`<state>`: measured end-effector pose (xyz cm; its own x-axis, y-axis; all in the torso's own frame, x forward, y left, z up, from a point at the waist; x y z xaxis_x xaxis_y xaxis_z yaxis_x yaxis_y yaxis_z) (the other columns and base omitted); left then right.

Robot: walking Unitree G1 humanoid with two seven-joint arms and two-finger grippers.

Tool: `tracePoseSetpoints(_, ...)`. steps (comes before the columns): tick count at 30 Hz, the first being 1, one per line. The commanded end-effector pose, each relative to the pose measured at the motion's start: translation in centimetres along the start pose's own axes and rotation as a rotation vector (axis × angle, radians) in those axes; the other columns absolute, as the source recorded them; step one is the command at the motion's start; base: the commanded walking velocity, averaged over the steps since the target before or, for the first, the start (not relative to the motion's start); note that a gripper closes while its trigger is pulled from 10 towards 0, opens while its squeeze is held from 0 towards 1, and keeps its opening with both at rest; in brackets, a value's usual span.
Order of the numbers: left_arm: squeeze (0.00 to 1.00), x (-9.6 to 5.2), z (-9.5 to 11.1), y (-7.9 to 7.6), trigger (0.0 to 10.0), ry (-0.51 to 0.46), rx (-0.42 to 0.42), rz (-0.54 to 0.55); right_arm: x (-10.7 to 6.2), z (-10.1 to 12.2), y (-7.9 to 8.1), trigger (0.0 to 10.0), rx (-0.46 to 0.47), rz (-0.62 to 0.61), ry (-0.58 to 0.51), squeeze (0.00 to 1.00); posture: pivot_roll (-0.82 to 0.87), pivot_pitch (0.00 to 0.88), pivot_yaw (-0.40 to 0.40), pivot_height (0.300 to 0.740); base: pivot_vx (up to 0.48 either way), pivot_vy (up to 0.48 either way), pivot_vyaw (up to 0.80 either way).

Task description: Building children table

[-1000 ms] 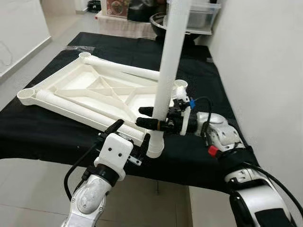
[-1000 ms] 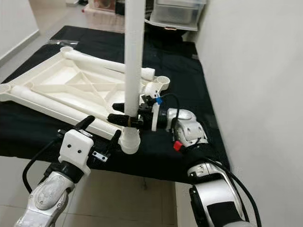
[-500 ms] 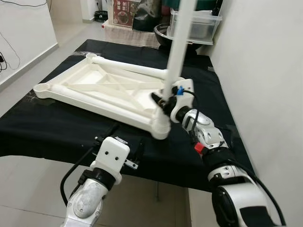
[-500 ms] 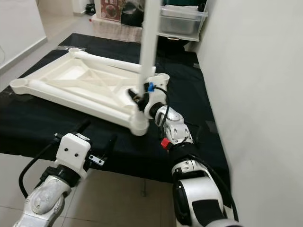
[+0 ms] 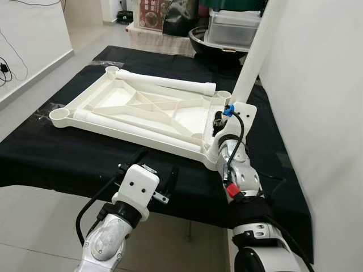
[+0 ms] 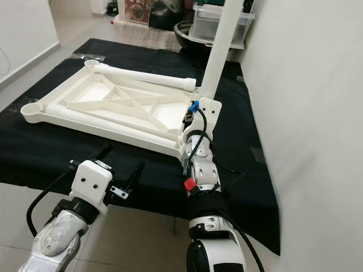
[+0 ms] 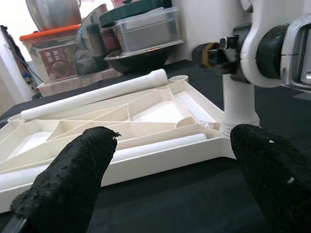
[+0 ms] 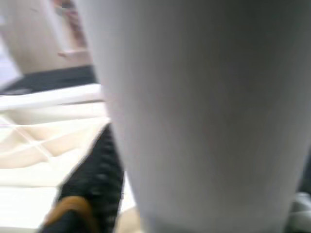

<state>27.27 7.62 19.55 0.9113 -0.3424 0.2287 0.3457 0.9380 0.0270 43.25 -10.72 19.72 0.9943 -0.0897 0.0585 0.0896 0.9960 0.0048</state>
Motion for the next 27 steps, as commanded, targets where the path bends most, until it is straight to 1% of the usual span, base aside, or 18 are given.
tracePoseSetpoints(1,0.0,-0.1,-0.4,-0.1,10.0,0.016,-0.004,0.003,0.0,0.8,1.2,10.0,0.022,0.049,-0.048,1.0,0.13,0.052,-0.112,0.74,0.0,0.0,0.0)
tracePoseSetpoints(2,0.0,-0.1,-0.4,-0.1,10.0,0.015,-0.006,0.005,0.5,1.4,0.4,10.0,0.013,0.058,-0.078,0.39,0.13,0.053,-0.115,0.74,0.0,0.0,0.0)
tracePoseSetpoints(3,0.0,-0.1,-0.4,-0.1,10.0,0.015,-0.008,0.005,0.7,1.9,0.0,10.0,0.02,0.068,-0.097,0.0,0.13,0.056,-0.114,0.74,0.0,0.0,0.0)
tracePoseSetpoints(7,0.0,-0.2,-0.5,-0.1,10.0,0.018,-0.008,0.006,1.1,2.5,-0.5,10.0,0.02,0.117,-0.124,0.0,0.13,0.053,-0.114,0.74,0.0,0.0,0.0)
tracePoseSetpoints(8,0.0,-0.3,-0.6,-0.1,10.0,0.021,-0.009,0.006,1.2,3.1,-0.3,10.0,0.032,0.221,-0.15,0.0,0.13,0.053,-0.114,0.74,0.0,0.0,0.0)
tracePoseSetpoints(9,0.0,-0.3,-0.6,-0.1,10.0,0.021,-0.009,0.006,1.2,3.1,-0.3,10.0,0.032,0.221,-0.15,0.0,0.13,0.053,-0.114,0.74,0.0,0.0,0.0)
tracePoseSetpoints(10,0.0,-0.4,-0.7,0.0,10.0,0.026,-0.01,0.007,1.0,3.3,0.7,10.0,0.048,0.396,-0.152,0.0,0.12,0.056,-0.113,0.74,0.0,0.0,0.0)
tracePoseSetpoints(11,0.0,-0.4,-0.7,0.0,10.0,0.026,-0.01,0.007,1.0,3.3,0.7,10.0,0.048,0.396,-0.152,0.0,0.12,0.056,-0.113,0.74,0.0,0.0,0.0)
tracePoseSetpoints(12,0.0,-0.5,-0.8,0.0,10.0,0.03,-0.009,0.007,0.4,3.3,1.6,10.0,0.042,0.572,-0.144,0.0,0.13,0.057,-0.116,0.74,0.0,0.0,0.0)
tracePoseSetpoints(13,0.0,-0.5,-0.8,0.0,10.0,0.03,-0.009,0.007,0.4,3.3,1.6,10.0,0.042,0.572,-0.144,0.0,0.13,0.057,-0.116,0.74,0.0,0.0,0.0)
tracePoseSetpoints(14,0.0,-0.6,-0.9,0.1,10.0,0.035,-0.013,0.016,-1.7,3.2,3.5,10.0,-0.027,0.894,-0.138,0.0,0.13,0.055,-0.119,0.74,0.0,0.0,0.0)
tracePoseSetpoints(15,0.0,-0.7,-0.9,0.1,10.0,0.036,-0.014,0.019,-2.5,3.0,3.9,10.0,-0.057,0.985,-0.133,0.0,0.13,0.057,-0.122,0.74,0.0,0.0,0.0)
tracePoseSetpoints(18,0.0,-0.7,-0.9,0.1,10.0,0.036,-0.014,0.019,-2.5,3.0,3.9,10.0,-0.057,0.985,-0.133,0.0,0.13,0.057,-0.122,0.74,0.0,0.0,0.0)
tracePoseSetpoints(19,0.0,-0.7,-0.9,0.1,10.0,0.037,-0.014,0.022,-3.7,2.5,4.7,10.0,-0.11,1.104,-0.129,0.0,0.13,0.057,-0.123,0.74,0.0,0.0,0.0)
tracePoseSetpoints(22,0.0,-0.8,-0.9,0.0,10.0,0.04,-0.017,0.028,-5.7,0.9,6.0,10.0,-0.192,1.291,-0.086,0.0,0.14,0.062,-0.128,0.74,0.0,0.0,0.0)
tracePoseSetpoints(25,0.0,-0.9,-0.9,0.0,10.0,0.04,-0.018,0.032,-6.1,0.2,7.0,10.0,-0.243,1.339,-0.083,0.0,0.14,0.064,-0.129,0.74,0.0,0.0,0.0)
tracePoseSetpoints(26,0.0,-0.9,-0.9,0.1,10.0,0.04,-0.017,0.034,-5.6,0.2,7.6,4.6,-0.223,1.311,-0.076,0.0,0.14,0.066,-0.13,0.74,0.0,0.0,0.0)
tracePoseSetpoints(27,0.0,-0.9,-0.9,0.1,10.0,0.04,-0.017,0.034,-5.6,0.2,7.6,4.6,-0.223,1.311,-0.076,0.0,0.14,0.066,-0.13,0.74,0.0,0.0,0.0)
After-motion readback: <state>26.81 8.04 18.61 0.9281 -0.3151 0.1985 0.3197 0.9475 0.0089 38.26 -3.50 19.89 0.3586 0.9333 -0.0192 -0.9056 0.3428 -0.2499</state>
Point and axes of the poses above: a point about 5 cm out from each wrist's last joint towards the gripper, its own x axis pointing out of the wrist towards the gripper, its own z axis along the axis of the wrist's last joint, y = z × x, the point moved 6 cm from there along x, pointing out of the wrist towards the gripper, and after that the axes turned 13 degrees about -x, right-handed, at the moved point
